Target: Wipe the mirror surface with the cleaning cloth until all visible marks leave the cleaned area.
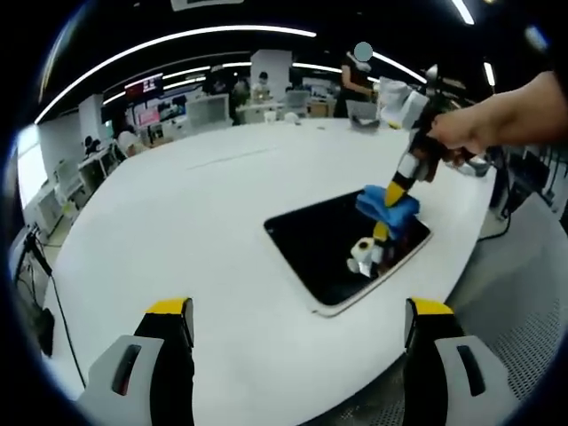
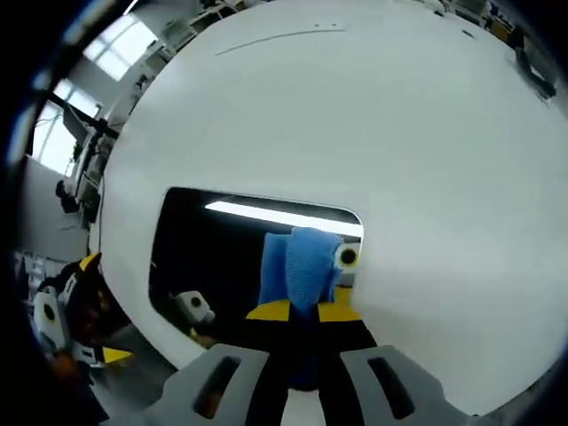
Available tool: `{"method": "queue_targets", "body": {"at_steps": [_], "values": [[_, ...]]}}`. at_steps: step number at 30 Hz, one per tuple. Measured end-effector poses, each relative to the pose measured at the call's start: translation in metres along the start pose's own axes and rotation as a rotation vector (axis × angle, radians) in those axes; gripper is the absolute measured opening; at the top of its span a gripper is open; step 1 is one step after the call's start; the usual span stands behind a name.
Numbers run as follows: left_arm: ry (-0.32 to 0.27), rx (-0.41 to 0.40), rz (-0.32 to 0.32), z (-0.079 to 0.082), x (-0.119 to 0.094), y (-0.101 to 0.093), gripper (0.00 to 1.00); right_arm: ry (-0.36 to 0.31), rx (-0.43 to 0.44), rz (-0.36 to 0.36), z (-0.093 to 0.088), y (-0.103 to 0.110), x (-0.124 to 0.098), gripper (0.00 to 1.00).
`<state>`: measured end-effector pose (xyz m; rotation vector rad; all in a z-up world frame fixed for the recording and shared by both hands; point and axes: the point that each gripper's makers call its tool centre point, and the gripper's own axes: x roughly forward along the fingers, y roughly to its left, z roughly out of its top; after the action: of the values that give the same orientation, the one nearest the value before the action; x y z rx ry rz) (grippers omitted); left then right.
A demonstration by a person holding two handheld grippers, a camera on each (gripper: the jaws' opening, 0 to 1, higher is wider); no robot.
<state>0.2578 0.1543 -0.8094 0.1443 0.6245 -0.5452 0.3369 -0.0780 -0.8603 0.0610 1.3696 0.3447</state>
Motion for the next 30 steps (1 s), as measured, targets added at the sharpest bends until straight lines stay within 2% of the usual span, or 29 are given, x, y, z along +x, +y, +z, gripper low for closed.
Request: {"method": "queue_targets", "body": {"at_steps": [7,16,30], "values": [[0.004,-0.005,-0.013,-0.001,0.001,-0.003,0.99,-0.001,0.005,0.002,0.0,0.001,0.0,0.02],[0.014,-0.012,-0.036,-0.003,0.002,-0.007,0.99,-0.001,0.002,-0.049,-0.004,-0.017,-0.004,0.02],[0.019,-0.019,-0.042,-0.004,0.003,-0.008,0.99,0.001,-0.021,-0.07,-0.005,-0.02,-0.005,0.02]]}}
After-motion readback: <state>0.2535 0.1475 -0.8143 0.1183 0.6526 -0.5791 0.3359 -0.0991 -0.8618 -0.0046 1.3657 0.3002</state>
